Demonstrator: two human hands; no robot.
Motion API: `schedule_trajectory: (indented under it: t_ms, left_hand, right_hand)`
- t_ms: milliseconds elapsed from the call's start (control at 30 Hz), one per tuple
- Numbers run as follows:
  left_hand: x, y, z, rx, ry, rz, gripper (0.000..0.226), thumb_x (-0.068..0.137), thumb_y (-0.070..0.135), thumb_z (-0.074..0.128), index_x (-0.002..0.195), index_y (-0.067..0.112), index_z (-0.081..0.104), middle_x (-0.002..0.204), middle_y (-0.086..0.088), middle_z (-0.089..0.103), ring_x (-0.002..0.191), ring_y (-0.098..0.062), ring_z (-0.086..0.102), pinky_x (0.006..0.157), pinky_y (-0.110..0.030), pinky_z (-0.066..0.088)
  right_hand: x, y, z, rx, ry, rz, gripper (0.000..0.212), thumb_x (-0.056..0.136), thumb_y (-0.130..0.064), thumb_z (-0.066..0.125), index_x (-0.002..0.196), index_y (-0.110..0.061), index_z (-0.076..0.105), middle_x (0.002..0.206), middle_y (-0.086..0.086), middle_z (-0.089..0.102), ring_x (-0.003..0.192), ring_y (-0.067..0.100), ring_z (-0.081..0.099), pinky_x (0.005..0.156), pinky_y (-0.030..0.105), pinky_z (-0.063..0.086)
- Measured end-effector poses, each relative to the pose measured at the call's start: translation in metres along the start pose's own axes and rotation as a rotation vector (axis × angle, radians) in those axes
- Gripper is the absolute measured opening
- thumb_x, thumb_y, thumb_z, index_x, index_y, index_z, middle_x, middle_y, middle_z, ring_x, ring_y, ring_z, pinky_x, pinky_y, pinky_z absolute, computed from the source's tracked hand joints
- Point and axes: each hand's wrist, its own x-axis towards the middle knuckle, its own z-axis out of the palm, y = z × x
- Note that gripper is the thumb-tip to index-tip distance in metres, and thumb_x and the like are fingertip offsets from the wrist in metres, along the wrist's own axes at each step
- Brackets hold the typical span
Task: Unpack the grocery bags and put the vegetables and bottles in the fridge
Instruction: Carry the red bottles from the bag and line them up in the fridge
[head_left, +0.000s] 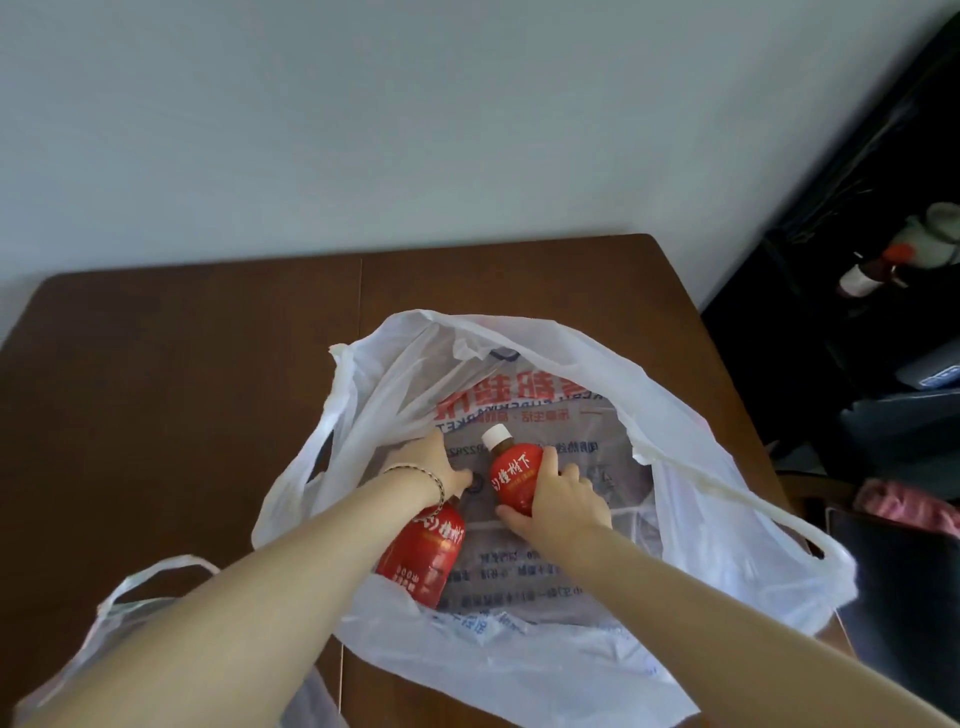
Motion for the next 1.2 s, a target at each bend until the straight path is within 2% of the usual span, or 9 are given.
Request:
schedule_trajectory:
  t_ms: [100,233,500,600,733,800,867,1033,1200]
  left_hand:
    - [-0.015,0.012,0.012,0.273,-0.193,0.087,0.047,0.083,0.045,0.057,0.122,0.018,0.050,0.115,-0.005,0.061,0.102,-0.026,0.060,0.086,-0.036,0.050]
    - [-0.029,0.021,0.020,0.532,-0.132,0.115,0.035,0.093,0.032,0.049,0.118,0.008,0.054,0.116,-0.009,0.061,0.105,-0.026,0.060,0.080,-0.032,0.047]
    - [-0.075,-0.006,0.014,0.396,0.303,0.242,0.030,0.097,0.036,0.036,0.117,0.015,0.044,0.098,-0.004,0.065,0.085,-0.020,0.064,0.067,-0.027,0.050]
    - [-0.081,-0.012,0.010,0.355,0.430,0.272,0.057,0.094,0.057,0.030,0.133,0.016,0.030,0.082,0.004,0.059,0.065,-0.013,0.057,0.049,-0.019,0.040]
    - [-0.090,-0.009,0.011,0.216,0.460,0.335,0.083,0.081,0.072,0.036,0.145,0.023,0.015,0.097,0.004,0.062,0.072,-0.013,0.061,0.057,-0.020,0.045]
    - [-0.092,-0.010,0.011,0.140,0.563,0.523,0.082,0.079,0.076,0.031,0.142,0.023,0.030,0.105,0.007,0.065,0.081,-0.014,0.066,0.058,-0.021,0.044]
    - [-0.091,-0.011,0.015,0.152,0.668,0.712,0.073,0.084,0.073,0.023,0.118,0.019,0.058,0.081,0.008,0.070,0.061,-0.011,0.067,0.045,-0.016,0.042]
    - [-0.084,-0.001,0.028,0.203,0.804,0.775,0.057,0.090,0.056,0.031,0.074,0.014,0.066,0.044,0.006,0.057,0.032,-0.010,0.052,0.034,-0.013,0.035]
    - [-0.089,0.028,0.028,0.366,0.509,0.525,0.056,0.092,0.058,0.031,0.124,0.015,0.045,0.092,0.001,0.070,0.082,-0.018,0.068,0.070,-0.025,0.054]
  right_hand:
    - [0.000,0.000,0.001,0.020,-0.013,0.011,0.096,0.081,-0.054,0.062,0.148,-0.016,0.005,0.134,0.011,0.040,0.122,0.028,0.046,0.097,0.041,0.043]
    - [0.003,0.004,0.003,0.091,-0.004,0.011,0.095,0.079,-0.045,0.069,0.147,-0.017,0.009,0.133,0.010,0.040,0.121,0.028,0.046,0.098,0.041,0.043]
    - [-0.004,0.013,0.011,0.184,0.061,-0.047,0.089,0.072,-0.043,0.074,0.141,-0.020,0.023,0.130,0.005,0.047,0.118,0.025,0.049,0.098,0.038,0.044]
    - [-0.018,0.018,0.016,0.358,0.018,-0.050,0.087,0.067,-0.040,0.079,0.138,-0.021,0.031,0.127,0.002,0.051,0.114,0.022,0.052,0.096,0.036,0.046]
    - [-0.048,0.023,0.016,0.485,0.058,-0.245,0.086,0.064,-0.038,0.081,0.134,-0.026,0.034,0.123,-0.007,0.050,0.108,0.013,0.054,0.091,0.026,0.047]
    - [-0.060,0.026,0.009,0.438,0.096,-0.397,0.085,0.065,-0.039,0.081,0.135,-0.027,0.034,0.124,-0.010,0.049,0.108,0.008,0.051,0.093,0.021,0.044]
    - [-0.066,0.032,0.000,0.355,0.083,-0.485,0.086,0.065,-0.042,0.080,0.136,-0.028,0.033,0.128,-0.010,0.048,0.110,0.008,0.051,0.096,0.021,0.044]
    - [-0.070,0.033,-0.038,-0.226,0.044,-0.632,0.080,0.081,-0.035,0.070,0.143,-0.020,0.022,0.140,-0.001,0.040,0.128,0.018,0.040,0.107,0.032,0.036]
    - [-0.050,0.040,-0.080,-0.674,0.190,-0.888,0.047,0.094,-0.012,0.051,0.139,-0.014,0.038,0.145,0.002,0.039,0.134,0.021,0.032,0.116,0.034,0.021]
